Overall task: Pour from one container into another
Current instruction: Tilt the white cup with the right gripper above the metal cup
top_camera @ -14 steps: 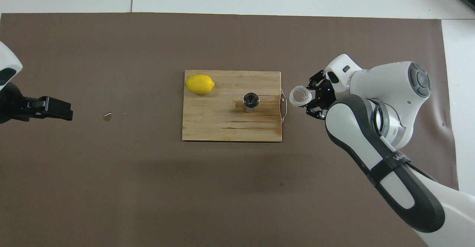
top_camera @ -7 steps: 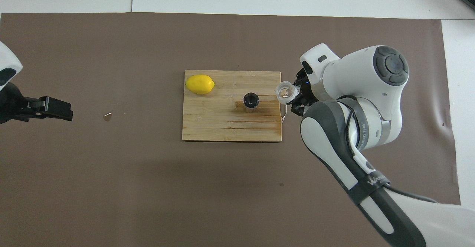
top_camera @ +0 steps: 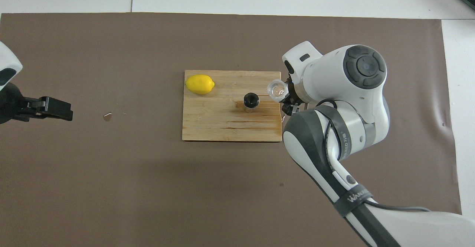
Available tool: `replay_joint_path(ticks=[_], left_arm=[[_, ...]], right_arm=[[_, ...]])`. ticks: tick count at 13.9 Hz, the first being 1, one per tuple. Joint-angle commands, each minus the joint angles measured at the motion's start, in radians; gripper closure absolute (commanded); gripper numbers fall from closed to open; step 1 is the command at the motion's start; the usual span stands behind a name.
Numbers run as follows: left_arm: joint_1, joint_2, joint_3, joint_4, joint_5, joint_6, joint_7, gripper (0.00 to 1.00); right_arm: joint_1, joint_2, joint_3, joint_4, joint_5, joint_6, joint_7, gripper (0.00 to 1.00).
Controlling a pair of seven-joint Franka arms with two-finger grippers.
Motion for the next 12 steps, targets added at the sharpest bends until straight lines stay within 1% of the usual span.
replay_joint_path(ticks=[1, 3, 9, 10, 12], left_arm=[[0.008, -0.018, -0.001, -0.005, -0.011, -0.017, 0.008, 0.0], [0.008, -0.018, -0.001, -0.005, -0.011, -0.017, 0.008, 0.0], [0.008, -0.018, -0.001, -0.005, -0.011, -0.017, 0.008, 0.0], [0.008, -0.018, -0.001, -0.005, -0.011, -0.017, 0.008, 0.0], [0.008, -0.018, -0.001, -0.005, -0.011, -0.017, 0.008, 0.0]], right_arm=[[0.028, 0.029, 0.003, 0.059, -0.095, -0.052, 0.074, 1.0], [0.043, 0.046, 0.003, 0.093, -0.139, -0.091, 0.081, 1.0], [0.082, 0.055, 0.004, 0.103, -0.28, -0.094, 0.094, 1.0], [0.108, 0.062, 0.004, 0.104, -0.304, -0.094, 0.094, 1.0], [0.117, 0.084, 0.004, 0.141, -0.358, -0.103, 0.097, 1.0]])
